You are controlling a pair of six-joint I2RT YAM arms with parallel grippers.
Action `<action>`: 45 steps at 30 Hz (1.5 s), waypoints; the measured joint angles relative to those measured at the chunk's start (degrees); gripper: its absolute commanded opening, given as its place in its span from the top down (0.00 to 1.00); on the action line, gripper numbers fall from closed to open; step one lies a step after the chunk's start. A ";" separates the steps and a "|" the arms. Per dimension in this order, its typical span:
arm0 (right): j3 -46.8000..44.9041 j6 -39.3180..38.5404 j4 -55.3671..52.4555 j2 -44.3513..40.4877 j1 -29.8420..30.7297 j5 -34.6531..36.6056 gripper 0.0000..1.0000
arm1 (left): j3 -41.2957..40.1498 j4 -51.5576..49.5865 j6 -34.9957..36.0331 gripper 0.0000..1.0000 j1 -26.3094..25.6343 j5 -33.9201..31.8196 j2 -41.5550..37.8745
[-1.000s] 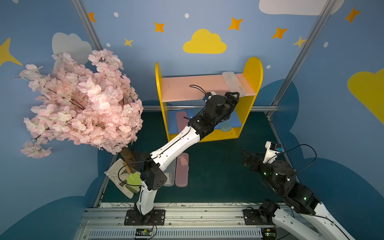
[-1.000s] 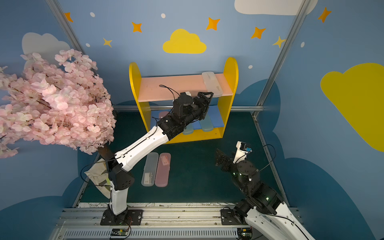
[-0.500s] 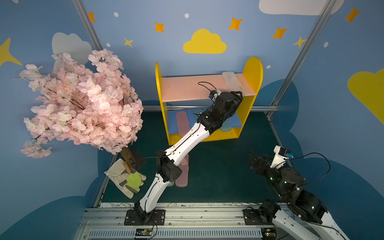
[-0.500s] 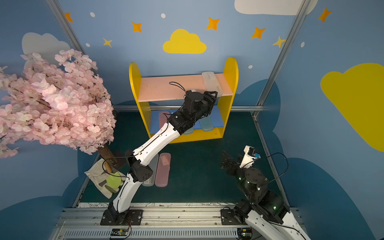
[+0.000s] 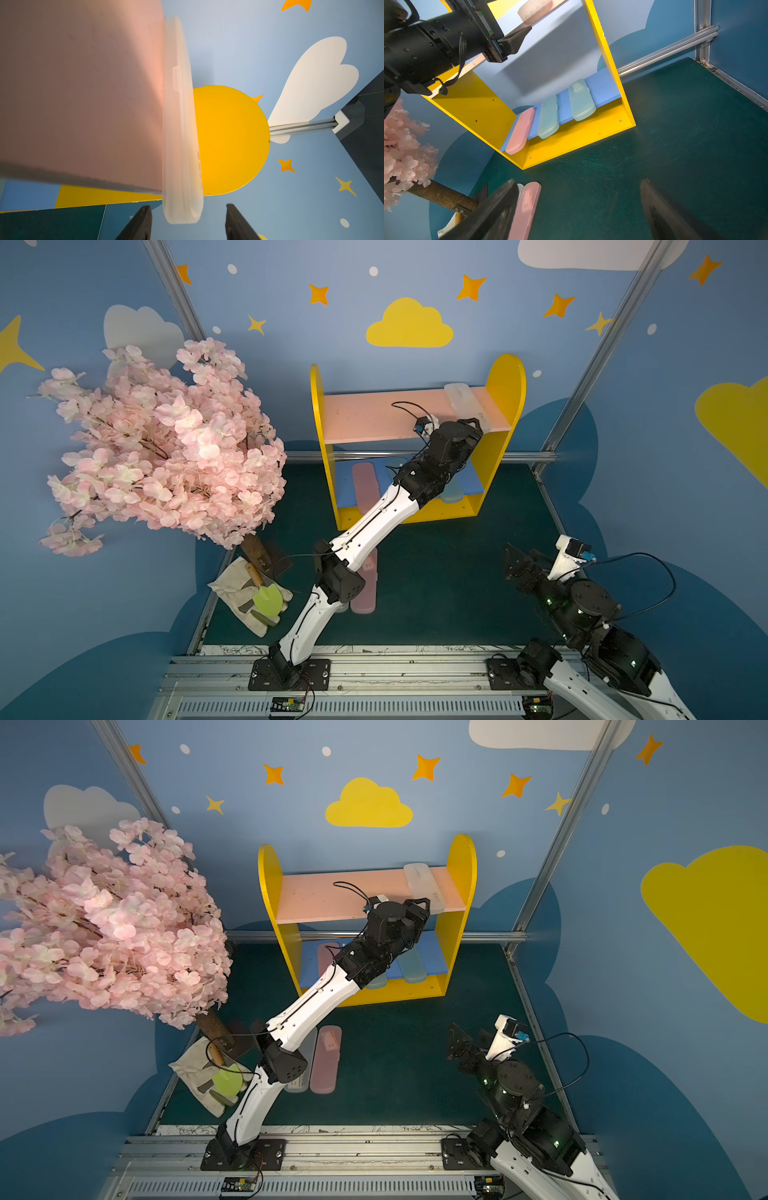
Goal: Remove the pencil cases from the shelf
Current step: Pick up the pencil case from the shelf.
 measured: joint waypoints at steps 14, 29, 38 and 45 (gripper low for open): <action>-0.31 0.00 -0.70 -0.35 0.00 0.33 0.04 | 0.66 0.87 0.28 0.51 0.68 0.26 1.25; -0.57 -0.22 -1.09 -0.63 0.00 0.66 0.04 | 1.84 2.03 -0.57 0.64 1.20 2.16 3.08; -0.63 -0.20 -1.09 -0.74 0.00 0.70 0.05 | 1.88 1.90 -1.81 0.72 1.25 3.32 3.08; -0.79 -0.20 -1.11 -0.74 0.00 0.70 0.05 | 2.38 3.45 -2.54 0.75 1.38 5.09 3.08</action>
